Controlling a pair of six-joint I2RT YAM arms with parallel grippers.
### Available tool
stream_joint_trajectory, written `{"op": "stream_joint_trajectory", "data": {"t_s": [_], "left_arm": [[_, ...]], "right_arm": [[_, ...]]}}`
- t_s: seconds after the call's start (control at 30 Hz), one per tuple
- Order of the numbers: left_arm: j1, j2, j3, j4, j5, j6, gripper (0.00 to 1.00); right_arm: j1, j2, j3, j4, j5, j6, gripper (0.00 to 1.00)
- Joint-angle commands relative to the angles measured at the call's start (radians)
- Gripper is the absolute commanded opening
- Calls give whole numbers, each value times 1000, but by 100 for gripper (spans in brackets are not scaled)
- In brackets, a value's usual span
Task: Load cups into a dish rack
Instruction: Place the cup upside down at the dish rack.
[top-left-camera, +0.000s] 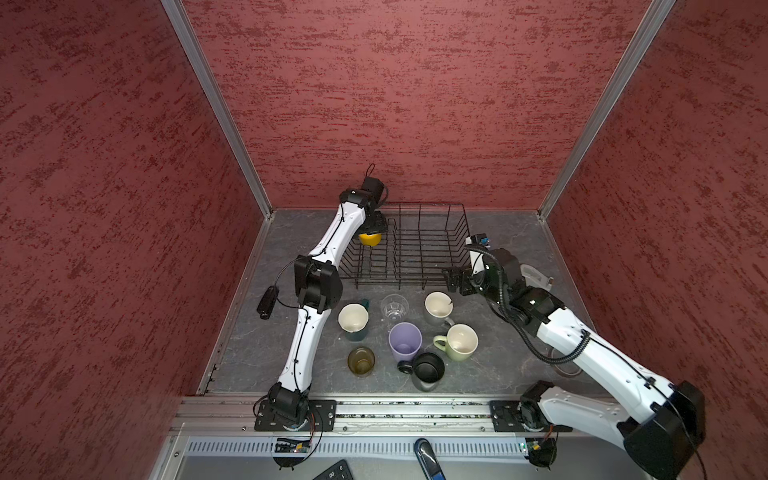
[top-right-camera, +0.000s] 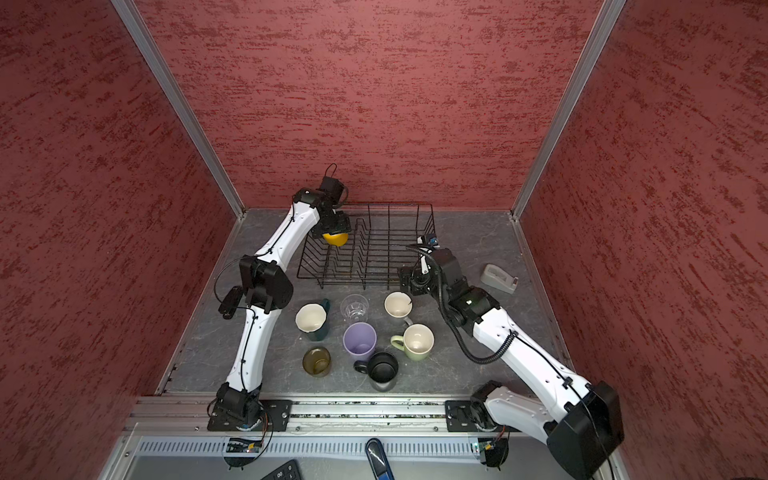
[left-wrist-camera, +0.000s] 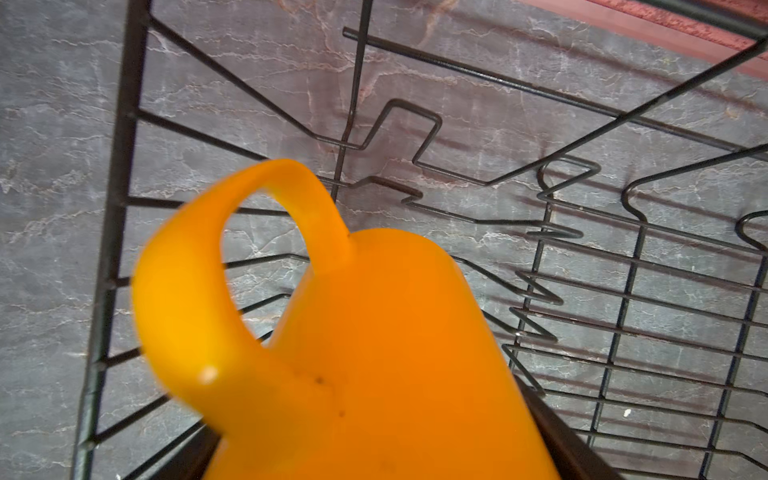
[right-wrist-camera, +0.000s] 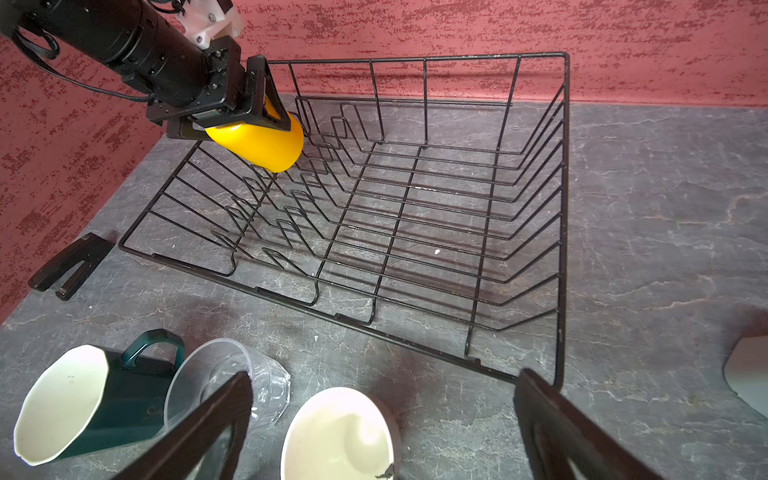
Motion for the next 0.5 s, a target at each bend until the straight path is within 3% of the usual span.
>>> {"op": "stream_joint_trajectory", "data": {"t_s": [0.0,0.13,0.47], "left_arm": [[-6,24,27,4,5,15,0],[-3,42,26,0,11,12,0],[4,57,6,11,34,13,52]], "right_arm": [[-8,1,-5,22,-23,15,99],[-9,-5,-9,20,-22,17,99],[-10,0,-10,22,-27,23,99]]}}
